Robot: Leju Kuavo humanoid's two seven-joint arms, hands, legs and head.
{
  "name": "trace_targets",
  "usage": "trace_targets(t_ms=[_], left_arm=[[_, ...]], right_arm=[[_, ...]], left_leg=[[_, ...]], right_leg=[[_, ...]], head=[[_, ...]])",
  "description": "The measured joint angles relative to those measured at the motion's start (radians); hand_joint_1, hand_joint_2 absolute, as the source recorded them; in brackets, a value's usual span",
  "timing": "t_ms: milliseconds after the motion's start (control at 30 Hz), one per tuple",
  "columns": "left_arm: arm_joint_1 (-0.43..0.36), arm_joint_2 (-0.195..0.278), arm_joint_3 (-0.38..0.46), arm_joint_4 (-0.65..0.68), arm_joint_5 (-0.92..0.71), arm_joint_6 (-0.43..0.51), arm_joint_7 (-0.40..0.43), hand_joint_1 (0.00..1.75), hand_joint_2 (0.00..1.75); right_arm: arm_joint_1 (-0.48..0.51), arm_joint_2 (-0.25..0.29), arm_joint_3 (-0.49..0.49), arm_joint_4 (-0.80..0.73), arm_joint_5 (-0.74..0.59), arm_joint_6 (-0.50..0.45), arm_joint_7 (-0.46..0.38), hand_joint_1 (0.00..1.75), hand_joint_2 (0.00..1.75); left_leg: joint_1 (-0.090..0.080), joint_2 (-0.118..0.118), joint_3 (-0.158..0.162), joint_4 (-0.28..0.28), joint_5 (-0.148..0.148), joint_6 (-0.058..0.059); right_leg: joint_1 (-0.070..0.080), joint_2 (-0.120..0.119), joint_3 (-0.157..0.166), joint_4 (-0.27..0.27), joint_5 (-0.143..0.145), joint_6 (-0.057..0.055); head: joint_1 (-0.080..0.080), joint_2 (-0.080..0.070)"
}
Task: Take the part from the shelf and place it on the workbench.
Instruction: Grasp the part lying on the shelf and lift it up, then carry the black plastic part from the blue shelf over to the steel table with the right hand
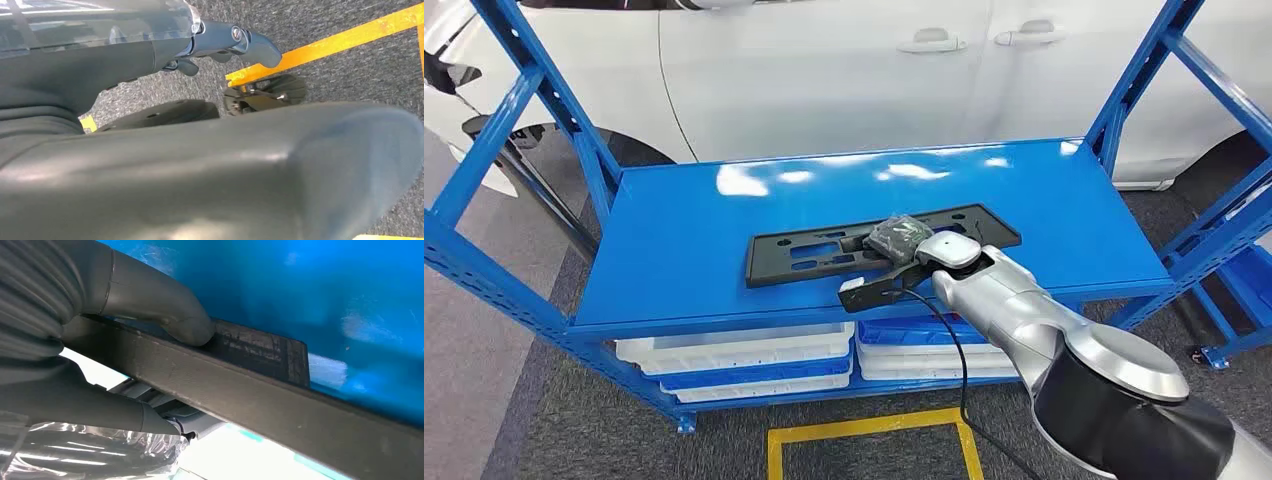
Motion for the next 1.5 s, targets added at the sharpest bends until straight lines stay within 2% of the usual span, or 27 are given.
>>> trace_targets(t_ms=[67, 100, 133, 200, 233, 267, 300, 400, 433, 467, 533, 600, 667, 767, 833, 900, 967, 1000, 1067, 1100, 1167, 1267, 1333, 1400, 1433, 1467, 1500], left_arm=[[0.001, 0.000, 0.000, 0.000, 0.000, 0.000, 0.000, 0.00, 0.00], [0.002, 0.000, 0.000, 0.000, 0.000, 0.000, 0.000, 0.00, 0.00], [0.001, 0.000, 0.000, 0.000, 0.000, 0.000, -0.001, 0.00, 0.00], [0.001, 0.001, 0.000, 0.000, 0.001, 0.000, -0.002, 0.00, 0.00], [0.000, 0.001, 0.000, 0.000, 0.002, 0.000, -0.002, 0.00, 0.00], [0.000, 0.001, 0.000, 0.000, 0.004, 0.000, -0.002, 0.00, 0.00], [0.000, 0.002, 0.000, 0.000, 0.006, 0.000, -0.002, 0.00, 0.00], [0.002, 0.003, 0.000, 0.000, 0.014, 0.000, -0.002, 0.00, 0.00], [0.003, 0.003, 0.000, 0.000, 0.016, 0.000, -0.002, 0.00, 0.00], [0.004, 0.004, 0.000, 0.000, 0.018, 0.000, -0.002, 0.00, 0.00], [0.006, 0.005, 0.000, 0.000, 0.020, 0.000, -0.003, 0.00, 0.00], [0.006, 0.006, 0.000, 0.000, 0.026, 0.000, -0.006, 0.00, 0.00], [0.008, 0.006, 0.001, 0.000, 0.034, 0.001, -0.010, 0.00, 0.00], [0.012, 0.010, 0.001, 0.001, 0.042, 0.002, -0.013, 0.00, 0.00], [0.012, 0.012, 0.002, 0.001, 0.045, 0.002, -0.015, 0.00, 0.00], [0.011, 0.013, 0.002, 0.001, 0.048, 0.002, -0.016, 0.00, 0.00], [0.010, 0.013, 0.002, 0.001, 0.050, 0.002, -0.015, 0.00, 0.00], [0.009, 0.014, 0.002, 0.001, 0.052, 0.003, -0.015, 0.00, 0.00], [0.007, 0.015, 0.003, 0.001, 0.053, 0.005, -0.013, 0.00, 0.00], [0.007, 0.015, 0.003, 0.001, 0.055, 0.006, -0.012, 0.00, 0.00], [0.005, 0.016, 0.004, 0.001, 0.058, 0.010, -0.012, 0.00, 0.00], [0.004, 0.016, 0.007, 0.001, 0.064, 0.016, -0.011, 0.00, 0.00], [0.002, 0.017, 0.010, 0.001, 0.068, 0.019, -0.011, 0.00, 0.00], [0.002, 0.017, 0.011, 0.001, 0.072, 0.021, -0.009, 0.00, 0.00], [0.004, 0.016, 0.011, 0.001, 0.072, 0.023, -0.008, 0.00, 0.00], [0.005, 0.016, 0.011, 0.001, 0.072, 0.026, -0.008, 0.00, 0.00], [0.006, 0.016, 0.011, 0.001, 0.073, 0.030, -0.009, 0.00, 0.00]], right_arm=[[0.000, 0.000, 0.000, 0.000, 0.000, -0.002, -0.001, 1.75, 1.75], [0.000, 0.000, -0.001, 0.001, -0.002, -0.005, -0.003, 1.75, 1.75], [0.000, -0.002, -0.012, 0.001, -0.025, -0.008, -0.015, 1.75, 1.75], [-0.003, -0.008, -0.047, 0.002, -0.081, -0.013, -0.050, 1.75, 1.75], [-0.006, -0.014, -0.068, 0.002, -0.109, -0.014, -0.070, 1.75, 1.75], [-0.011, -0.018, -0.080, 0.001, -0.116, -0.015, -0.083, 1.75, 1.75], [-0.020, -0.023, -0.090, -0.002, -0.119, -0.014, -0.094, 1.75, 1.75], [-0.080, -0.041, -0.113, -0.035, -0.121, 0.012, -0.119, 1.75, 1.75], [-0.109, -0.049, -0.120, -0.052, -0.120, 0.024, -0.124, 1.75, 1.75], [-0.140, -0.056, -0.126, -0.072, -0.119, 0.035, -0.127, 1.75, 1.75], [-0.199, -0.070, -0.136, -0.107, -0.119, 0.052, -0.128, 1.75, 1.75], [-0.260, -0.084, -0.145, -0.158, -0.134, 0.104, -0.118, 1.75, 1.75], [-0.325, -0.101, -0.161, -0.247, -0.180, 0.187, -0.091, 1.75, 1.75], [-0.404, -0.131, -0.208, -0.396, -0.294, 0.273, -0.046, 1.75, 1.75], [-0.436, -0.149, -0.246, -0.484, -0.391, 0.294, -0.026, 1.75, 1.75], [-0.450, -0.164, -0.286, -0.562, -0.493, 0.306, -0.012, 1.75, 1.75], [-0.449, -0.180, -0.332, -0.637, -0.607, 0.319, 0.000, 1.75, 1.75], [-0.447, -0.188, -0.360, -0.675, -0.671, 0.327, 0.004, 1.75, 1.75], [-0.443, -0.200, -0.419, -0.739, -0.771, 0.337, 0.008, 1.75, 1.75], [-0.440, -0.205, -0.447, -0.765, -0.810, 0.340, 0.008, 1.75, 1.75], [-0.423, -0.215, -0.496, -0.816, -0.888, 0.346, 0.011, 1.75, 1.75], [-0.376, -0.228, -0.567, -0.889, -1.009, 0.351, 0.015, 1.75, 1.75], [-0.347, -0.234, -0.619, -0.934, -1.086, 0.350, 0.014, 1.75, 1.75], [-0.301, -0.239, -0.667, -0.980, -1.163, 0.346, 0.007, 1.75, 1.75], [-0.265, -0.242, -0.688, -1.005, -1.199, 0.343, -0.002, 1.75, 1.75], [-0.224, -0.245, -0.706, -1.031, -1.231, 0.341, -0.015, 1.75, 1.75], [-0.177, -0.247, -0.722, -1.059, -1.258, 0.339, -0.032, 1.75, 1.75]], left_leg=[[0.005, 0.000, -0.037, 0.081, -0.027, -0.006], [0.011, 0.001, -0.032, 0.078, -0.013, -0.011], [0.015, 0.000, -0.014, 0.043, 0.006, -0.010], [0.017, -0.001, 0.060, -0.110, 0.073, 0.003], [0.016, -0.001, 0.074, -0.143, 0.081, 0.014], [0.016, -0.001, 0.073, -0.146, 0.083, 0.021], [0.017, -0.001, 0.073, -0.149, 0.086, 0.027], [0.011, 0.001, 0.064, -0.148, 0.089, 0.034], [0.008, 0.002, 0.062, -0.146, 0.089, 0.036], [0.006, 0.002, 0.061, -0.145, 0.088, 0.037], [0.003, -0.001, 0.063, -0.142, 0.086, 0.037], [-0.001, -0.004, 0.059, -0.137, 0.083, 0.033], [-0.004, -0.004, 0.048, -0.134, 0.084, 0.024], [-0.002, -0.002, 0.040, -0.121, 0.071, 0.008], [0.001, 0.000, 0.008, -0.041, 0.021, -0.003], [0.006, 0.001, -0.049, 0.087, -0.033, -0.013], [0.011, 0.001, -0.075, 0.136, -0.029, -0.016], [0.012, 0.001, -0.063, 0.106, 0.000, -0.015], [0.011, 0.001, -0.008, -0.020, 0.071, -0.010], [0.010, 0.001, 0.018, -0.076, 0.089, -0.006], [0.007, 0.000, 0.043, -0.125, 0.089, 0.002], [0.010, -0.001, 0.048, -0.139, 0.089, 0.018], [0.012, -0.001, 0.051, -0.147, 0.093, 0.029], [0.011, 0.000, 0.053, -0.147, 0.092, 0.035], [0.011, -0.001, 0.054, -0.147, 0.091, 0.036], [0.011, -0.001, 0.056, -0.147, 0.091, 0.036], [0.012, -0.002, 0.058, -0.146, 0.089, 0.036]], right_leg=[[0.000, 0.000, 0.000, 0.000, 0.000, 0.000], [-0.002, 0.001, 0.001, 0.001, -0.001, 0.002], [-0.002, 0.002, 0.001, 0.004, -0.002, 0.012], [-0.005, 0.006, 0.000, 0.007, -0.004, 0.037], [-0.006, 0.007, -0.004, 0.012, -0.008, 0.049], [-0.008, 0.007, -0.011, 0.027, -0.020, 0.054], [-0.009, 0.007, -0.029, 0.063, -0.043, 0.056], [-0.008, 0.007, -0.126, 0.253, -0.129, 0.055], [-0.007, 0.006, -0.146, 0.291, -0.133, 0.053], [-0.007, 0.006, -0.148, 0.291, -0.118, 0.051], [-0.004, 0.007, -0.103, 0.190, -0.046, 0.041], [0.001, 0.007, -0.054, 0.075, 0.000, 0.032], [0.006, 0.008, -0.046, 0.036, 0.002, 0.027], [0.001, 0.007, -0.043, 0.024, 0.003, 0.015], [-0.003, 0.003, -0.035, 0.017, 0.003, 0.006], [-0.002, 0.003, -0.031, 0.017, 0.000, 0.000], [-0.002, 0.004, -0.025, 0.018, -0.005, 0.000], [-0.002, 0.004, -0.022, 0.019, -0.007, 0.001], [-0.001, 0.005, -0.018, 0.022, -0.014, 0.006], [0.001, 0.006, -0.018, 0.024, -0.016, 0.010], [0.005, 0.007, -0.019, 0.024, -0.017, 0.019], [0.005, 0.006, -0.021, 0.031, -0.027, 0.035], [0.002, 0.006, -0.050, 0.098, -0.068, 0.044], [0.001, 0.007, -0.112, 0.226, -0.124, 0.050], [0.001, 0.007, -0.138, 0.277, -0.137, 0.052], [-0.001, 0.006, -0.150, 0.298, -0.133, 0.054], [-0.002, 0.006, -0.143, 0.275, -0.109, 0.054]], head=[[0.000, 0.000], [0.000, 0.000], [0.000, 0.000], [0.000, 0.000], [0.000, 0.000], [0.000, 0.000], [0.000, 0.000], [0.000, 0.000], [0.000, 0.000], [0.000, 0.000], [0.000, 0.000], [0.000, 0.000], [0.000, 0.000], [0.000, 0.000], [0.000, 0.000], [0.000, 0.000], [0.000, 0.000], [0.000, 0.000], [0.000, 0.000], [0.000, 0.000], [0.000, 0.000], [0.000, 0.000], [0.000, 0.000], [0.000, 0.000], [0.000, 0.000], [0.000, 0.000], [0.000, 0.000]])
